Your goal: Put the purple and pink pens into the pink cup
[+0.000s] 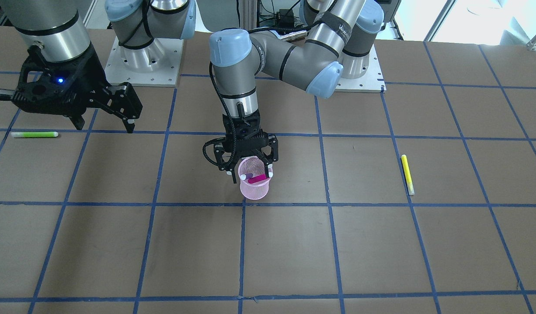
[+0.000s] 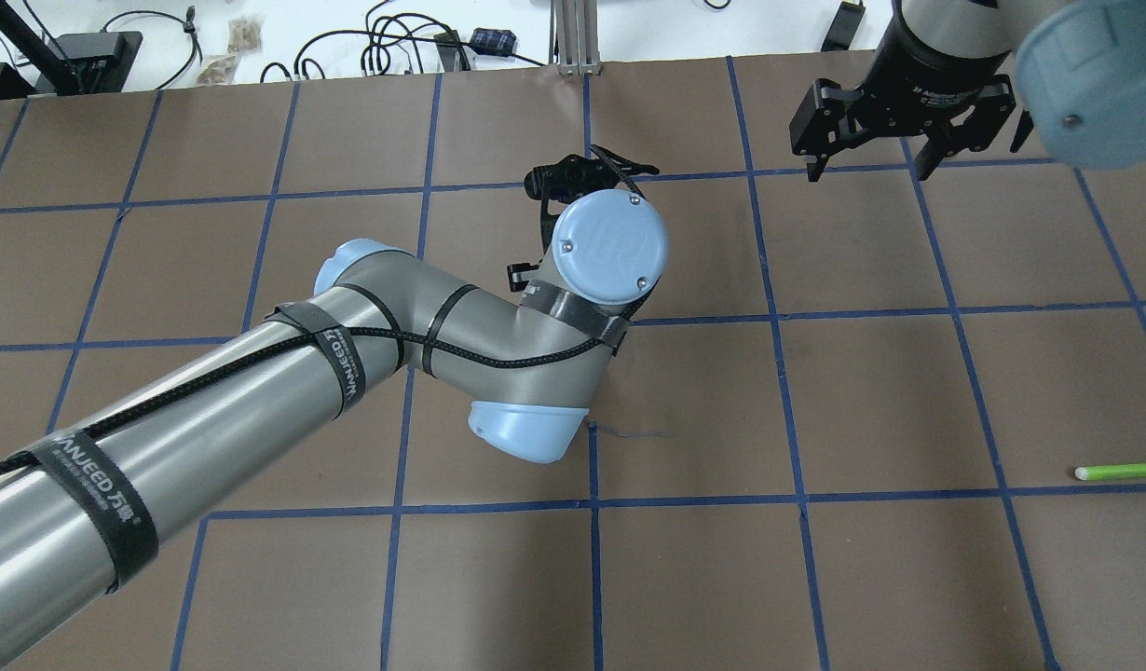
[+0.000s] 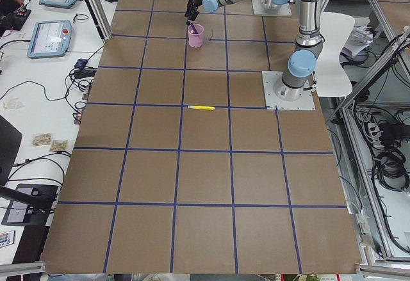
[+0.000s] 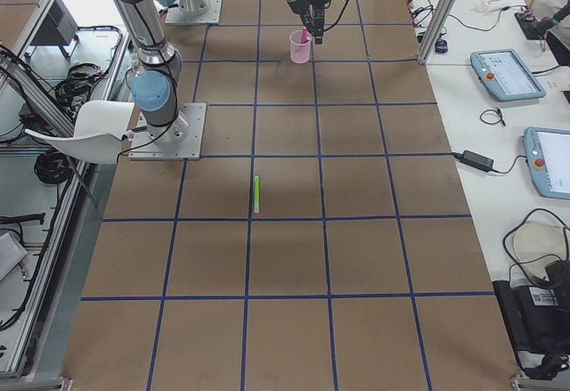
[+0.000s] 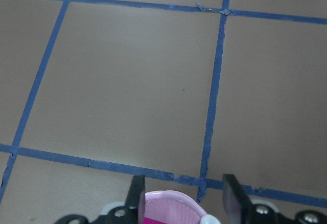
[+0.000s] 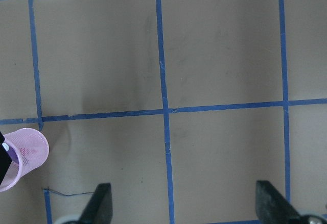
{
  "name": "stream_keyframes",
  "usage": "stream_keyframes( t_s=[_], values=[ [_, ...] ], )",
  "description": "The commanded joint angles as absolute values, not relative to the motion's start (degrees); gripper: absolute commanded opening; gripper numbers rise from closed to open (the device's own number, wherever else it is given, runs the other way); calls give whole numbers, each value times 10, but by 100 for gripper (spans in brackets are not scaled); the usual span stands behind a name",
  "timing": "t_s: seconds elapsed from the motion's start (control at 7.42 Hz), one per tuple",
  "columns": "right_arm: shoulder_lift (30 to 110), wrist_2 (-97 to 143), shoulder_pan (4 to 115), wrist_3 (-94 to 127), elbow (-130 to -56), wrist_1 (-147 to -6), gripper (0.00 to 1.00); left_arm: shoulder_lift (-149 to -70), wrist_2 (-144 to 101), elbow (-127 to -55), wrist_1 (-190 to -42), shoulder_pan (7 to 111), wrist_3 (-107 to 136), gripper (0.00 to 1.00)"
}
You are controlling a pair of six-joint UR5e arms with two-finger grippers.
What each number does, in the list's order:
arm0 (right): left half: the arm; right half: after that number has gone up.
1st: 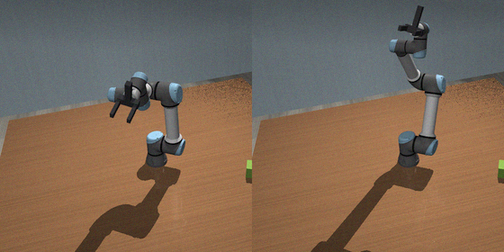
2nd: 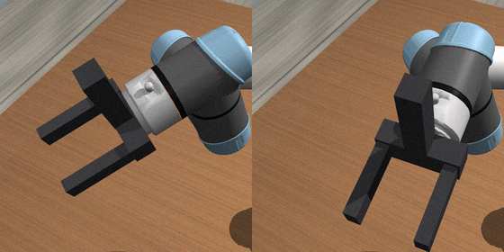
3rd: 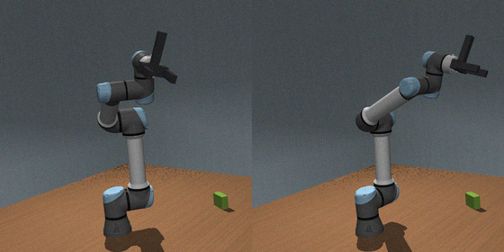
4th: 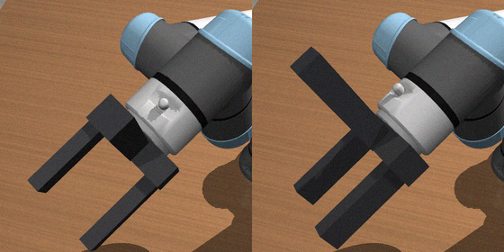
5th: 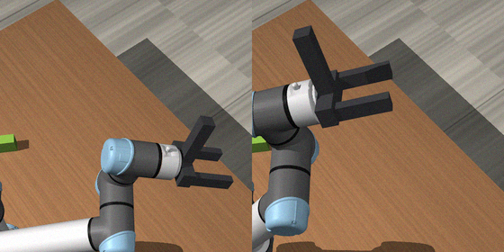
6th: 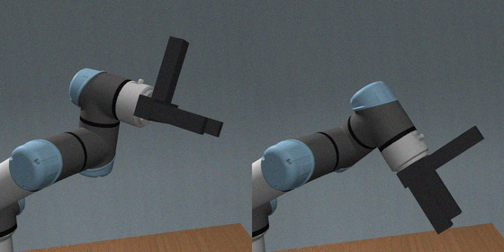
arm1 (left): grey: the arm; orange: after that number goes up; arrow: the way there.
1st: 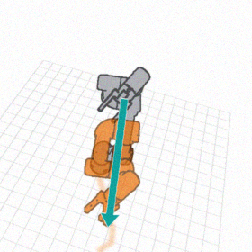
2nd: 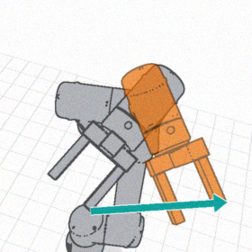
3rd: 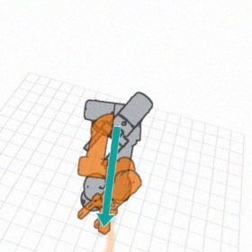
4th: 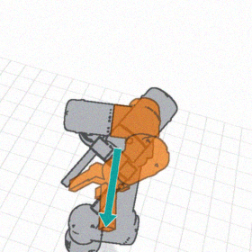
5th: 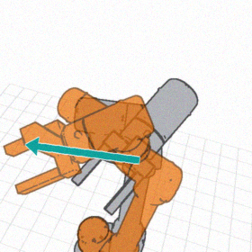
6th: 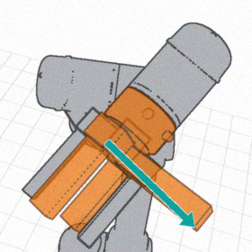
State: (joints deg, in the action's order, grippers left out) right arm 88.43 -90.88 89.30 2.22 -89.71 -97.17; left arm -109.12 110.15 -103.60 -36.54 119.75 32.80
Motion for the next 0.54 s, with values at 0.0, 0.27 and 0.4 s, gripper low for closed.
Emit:
stream_keyframes(
  t_s=[0.0, 0.27, 0.4],
  values=[
    [885, -909, 893, 22, -896, -972, 100, -1063, 1104, -1018, -400, 1186, 234, 100],
    [885, -909, 893, 22, -896, -972, 100, -1036, 1047, -962, -559, 1110, 184, 100],
    [885, -909, 893, 22, -896, -973, 100, -1016, 988, -942, -650, 1048, 134, 100]
  ],
)
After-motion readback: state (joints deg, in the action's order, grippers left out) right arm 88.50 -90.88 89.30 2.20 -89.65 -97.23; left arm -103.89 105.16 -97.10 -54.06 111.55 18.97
